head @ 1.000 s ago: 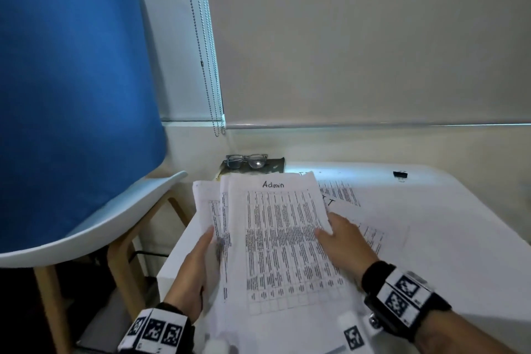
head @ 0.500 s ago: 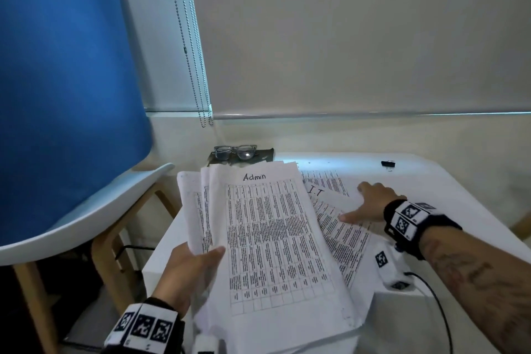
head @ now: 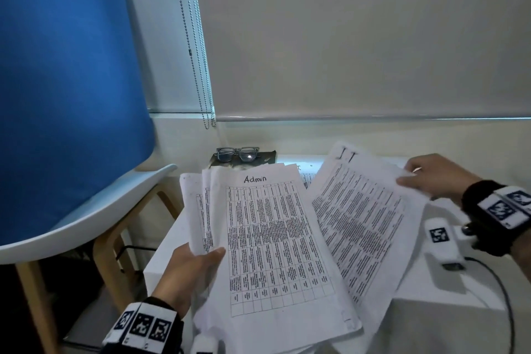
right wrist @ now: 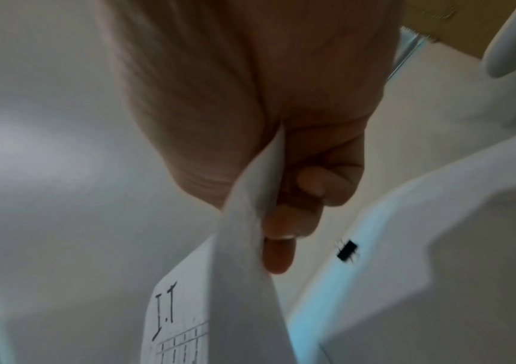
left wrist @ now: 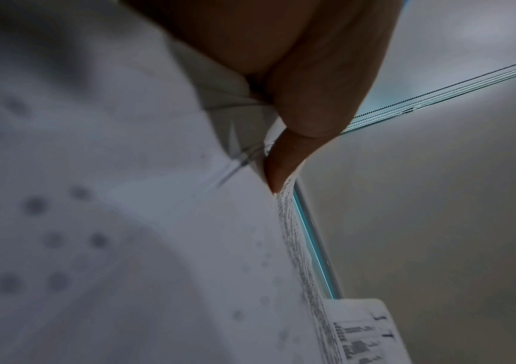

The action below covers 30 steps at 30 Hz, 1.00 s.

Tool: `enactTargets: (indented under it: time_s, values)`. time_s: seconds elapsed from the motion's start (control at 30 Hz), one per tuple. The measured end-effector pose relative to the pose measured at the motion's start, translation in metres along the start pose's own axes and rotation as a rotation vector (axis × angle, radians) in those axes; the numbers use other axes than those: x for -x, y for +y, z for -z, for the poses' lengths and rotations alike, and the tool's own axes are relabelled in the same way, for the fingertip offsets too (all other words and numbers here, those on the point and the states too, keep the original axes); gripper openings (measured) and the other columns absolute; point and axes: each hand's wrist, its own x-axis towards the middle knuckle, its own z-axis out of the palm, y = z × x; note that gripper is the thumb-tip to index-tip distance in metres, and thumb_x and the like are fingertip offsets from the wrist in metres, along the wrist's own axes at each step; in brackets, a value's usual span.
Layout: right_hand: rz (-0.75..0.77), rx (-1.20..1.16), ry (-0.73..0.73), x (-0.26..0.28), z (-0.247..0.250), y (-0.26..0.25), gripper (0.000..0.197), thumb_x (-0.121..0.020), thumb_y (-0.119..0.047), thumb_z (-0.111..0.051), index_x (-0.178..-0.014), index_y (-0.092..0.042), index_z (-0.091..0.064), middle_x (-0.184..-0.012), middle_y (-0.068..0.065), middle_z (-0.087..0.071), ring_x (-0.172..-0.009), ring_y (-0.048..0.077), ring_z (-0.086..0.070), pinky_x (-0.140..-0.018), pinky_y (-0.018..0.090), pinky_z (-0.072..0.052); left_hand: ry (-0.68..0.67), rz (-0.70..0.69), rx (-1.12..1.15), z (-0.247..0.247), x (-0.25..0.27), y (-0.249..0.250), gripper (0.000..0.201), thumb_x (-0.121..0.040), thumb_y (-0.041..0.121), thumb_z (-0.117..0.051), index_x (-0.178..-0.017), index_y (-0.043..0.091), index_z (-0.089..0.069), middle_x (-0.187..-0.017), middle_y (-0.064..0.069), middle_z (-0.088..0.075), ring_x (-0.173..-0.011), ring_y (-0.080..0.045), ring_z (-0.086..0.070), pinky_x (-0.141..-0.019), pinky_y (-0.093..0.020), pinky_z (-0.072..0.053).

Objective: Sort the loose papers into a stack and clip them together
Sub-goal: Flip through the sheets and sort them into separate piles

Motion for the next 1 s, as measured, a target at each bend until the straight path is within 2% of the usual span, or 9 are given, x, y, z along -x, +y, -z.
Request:
enactTargets:
  time_s: [0.13, 0.27, 0.33, 0.43, 0.53, 0.63, 0.7, 0.87, 1.0]
  values:
    - [-0.082, -0.319, 0.201, 0.003, 0.047, 0.023, 0.022, -0.091, -0.013, -0.069, -0.073, -0.013, -0.057, -0.075, 0.011, -0.05, -0.057, 0.019, -0.049, -0.044, 0.02, -0.046, 0.008, 0.001, 0.026, 0.0, -0.001, 0.0, 0.018, -0.09, -0.001, -0.066, -0.107, -0.003, -0.07, -0.085, -0.014, -0.08, -0.078, -0.029, -0.077, -0.069, -0.035, -0.059]
    - [-0.147, -0.556, 0.391, 0.006, 0.076, 0.035, 0.029, -0.095, -0.017, -0.063, -0.07, -0.02, -0.049, -0.065, 0.004, -0.052, -0.044, 0.012, -0.053, -0.028, 0.011, -0.038, -0.008, 0.013, 0.093, -0.002, 0.005, 0.004, 0.012, -0.092, -0.005, -0.062, -0.102, -0.005, -0.067, -0.07, -0.011, -0.078, -0.055, -0.016, -0.074, -0.046, -0.021, -0.055]
    - [-0.11, -0.645, 0.485, 0.003, 0.088, 0.028, 0.026, -0.097, -0.027, -0.06, -0.074, -0.025, -0.049, -0.065, -0.002, -0.057, -0.045, 0.008, -0.057, -0.03, 0.012, -0.042, -0.014, 0.018, 0.101, -0.001, 0.004, 0.004, 0.015, -0.092, -0.005, -0.062, -0.106, -0.007, -0.067, -0.083, -0.019, -0.079, -0.062, -0.021, -0.075, -0.049, -0.023, -0.058]
    - [-0.042, -0.726, 0.608, -0.012, 0.102, 0.034, 0.042, -0.082, -0.068, -0.06, -0.077, -0.029, -0.046, -0.077, -0.006, -0.048, -0.062, 0.008, -0.051, -0.052, 0.02, -0.052, 0.0, 0.024, 0.108, 0.0, 0.002, 0.001, 0.018, -0.092, -0.004, -0.062, -0.109, -0.007, -0.067, -0.097, -0.025, -0.076, -0.074, -0.028, -0.075, -0.054, -0.026, -0.061]
    - [0.076, -0.872, 0.615, 0.015, 0.105, -0.011, 0.014, -0.088, -0.037, -0.065, -0.082, -0.035, -0.053, -0.085, -0.011, -0.057, -0.069, 0.002, -0.059, -0.047, 0.013, -0.051, 0.001, 0.032, 0.117, -0.001, -0.002, -0.002, 0.022, -0.092, -0.004, -0.062, -0.113, -0.006, -0.066, -0.098, -0.025, -0.077, -0.089, -0.037, -0.075, -0.076, -0.04, -0.061]
    - [0.097, -1.023, 0.586, 0.027, 0.085, -0.048, 0.015, -0.094, -0.031, -0.059, -0.083, -0.03, -0.05, -0.084, -0.007, -0.055, -0.057, 0.001, -0.059, -0.034, 0.011, -0.041, 0.003, 0.044, 0.135, -0.001, -0.002, -0.003, 0.023, -0.092, -0.003, -0.062, -0.114, -0.008, -0.064, -0.103, -0.028, -0.075, -0.101, -0.044, -0.07, -0.096, -0.053, -0.053]
    - [0.095, -1.088, 0.563, 0.039, 0.065, -0.063, 0.017, -0.097, -0.023, -0.057, -0.082, -0.026, -0.049, -0.088, 0.0, -0.055, -0.048, 0.006, -0.061, -0.032, 0.012, -0.037, -0.002, 0.049, 0.151, -0.001, -0.002, -0.002, 0.022, -0.092, -0.004, -0.06, -0.114, -0.008, -0.064, -0.104, -0.029, -0.074, -0.103, -0.045, -0.07, -0.098, -0.054, -0.052]
    - [-0.067, -1.115, 0.436, 0.074, -0.025, -0.067, 0.022, -0.097, -0.012, -0.058, -0.08, -0.023, -0.049, -0.083, 0.002, -0.052, -0.066, 0.015, -0.054, -0.033, 0.017, -0.045, 0.002, 0.032, 0.177, -0.001, -0.001, -0.002, 0.022, -0.091, -0.009, -0.058, -0.112, -0.01, -0.065, -0.103, -0.031, -0.074, -0.1, -0.045, -0.07, -0.092, -0.048, -0.054]
    - [-0.154, -1.014, 0.311, 0.096, -0.082, -0.057, 0.012, -0.097, -0.013, -0.057, -0.106, -0.006, -0.059, -0.098, 0.012, -0.066, -0.072, 0.02, -0.061, -0.04, 0.024, -0.049, 0.007, 0.048, 0.199, -0.001, -0.001, -0.001, 0.024, -0.091, -0.008, -0.057, -0.114, -0.01, -0.064, -0.105, -0.03, -0.073, -0.1, -0.045, -0.07, -0.093, -0.051, -0.054]
